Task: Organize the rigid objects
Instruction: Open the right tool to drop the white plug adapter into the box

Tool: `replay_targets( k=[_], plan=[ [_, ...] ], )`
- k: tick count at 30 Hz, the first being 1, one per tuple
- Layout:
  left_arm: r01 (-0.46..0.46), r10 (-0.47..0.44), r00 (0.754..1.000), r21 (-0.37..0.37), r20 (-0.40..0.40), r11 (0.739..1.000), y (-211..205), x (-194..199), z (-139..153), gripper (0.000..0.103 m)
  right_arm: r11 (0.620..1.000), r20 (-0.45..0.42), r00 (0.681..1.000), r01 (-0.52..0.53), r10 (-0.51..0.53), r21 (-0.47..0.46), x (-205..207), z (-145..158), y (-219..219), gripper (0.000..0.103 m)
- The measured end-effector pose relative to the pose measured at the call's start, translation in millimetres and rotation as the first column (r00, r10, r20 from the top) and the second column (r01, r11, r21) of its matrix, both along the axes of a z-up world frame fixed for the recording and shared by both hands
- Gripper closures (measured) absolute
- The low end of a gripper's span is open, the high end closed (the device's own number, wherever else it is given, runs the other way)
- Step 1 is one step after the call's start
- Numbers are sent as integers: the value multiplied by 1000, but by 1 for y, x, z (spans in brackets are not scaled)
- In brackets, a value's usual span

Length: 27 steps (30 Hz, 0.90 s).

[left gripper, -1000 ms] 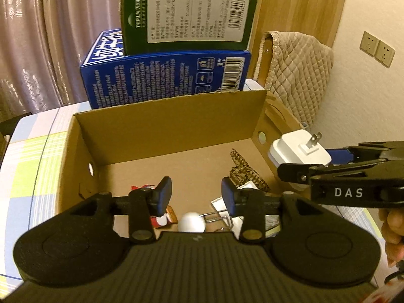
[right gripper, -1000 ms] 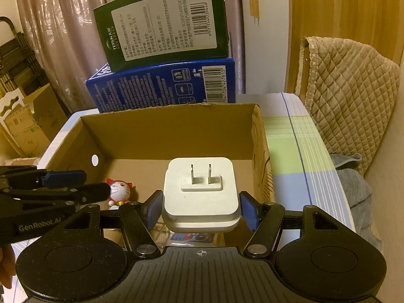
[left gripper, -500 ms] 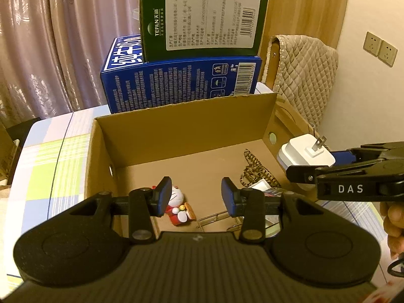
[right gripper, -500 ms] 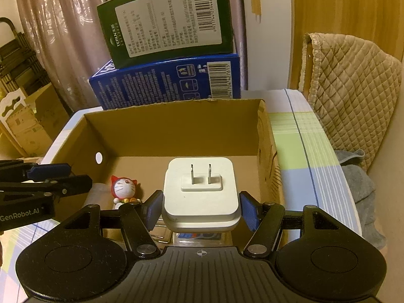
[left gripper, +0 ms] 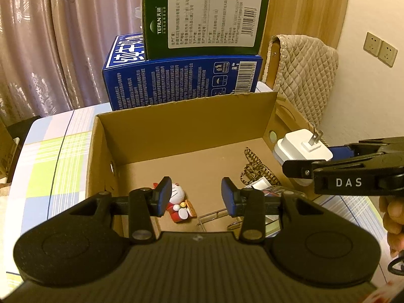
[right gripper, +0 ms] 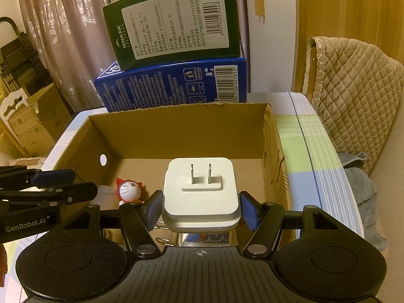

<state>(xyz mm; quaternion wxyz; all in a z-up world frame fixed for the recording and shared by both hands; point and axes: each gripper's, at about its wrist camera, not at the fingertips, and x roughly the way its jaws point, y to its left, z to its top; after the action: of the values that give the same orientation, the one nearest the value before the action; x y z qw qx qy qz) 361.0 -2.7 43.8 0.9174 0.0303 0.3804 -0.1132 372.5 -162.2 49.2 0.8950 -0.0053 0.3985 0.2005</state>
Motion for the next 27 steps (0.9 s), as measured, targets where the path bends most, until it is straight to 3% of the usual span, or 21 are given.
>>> replay_targets(
  k=[9, 11, 15, 27],
  plan=[
    [-5, 5, 1000, -3, 5, 1000, 4, 0, 1, 66, 999, 7, 1000, 2, -2, 38, 4, 1, 0, 41],
    [-7, 7, 1000, -3, 8, 1000, 4, -1, 1, 66, 999, 11, 1000, 23, -23, 44, 4, 1, -2, 31],
    [-6, 6, 1000, -12, 16, 1000, 5, -8, 5, 66, 998, 13, 999, 36, -37, 55, 1, 3, -9, 30],
    [-22, 25, 998, -53, 54, 998, 9, -54, 32, 63, 994, 33, 997, 65, -68, 83, -54, 26, -31, 30]
  ],
)
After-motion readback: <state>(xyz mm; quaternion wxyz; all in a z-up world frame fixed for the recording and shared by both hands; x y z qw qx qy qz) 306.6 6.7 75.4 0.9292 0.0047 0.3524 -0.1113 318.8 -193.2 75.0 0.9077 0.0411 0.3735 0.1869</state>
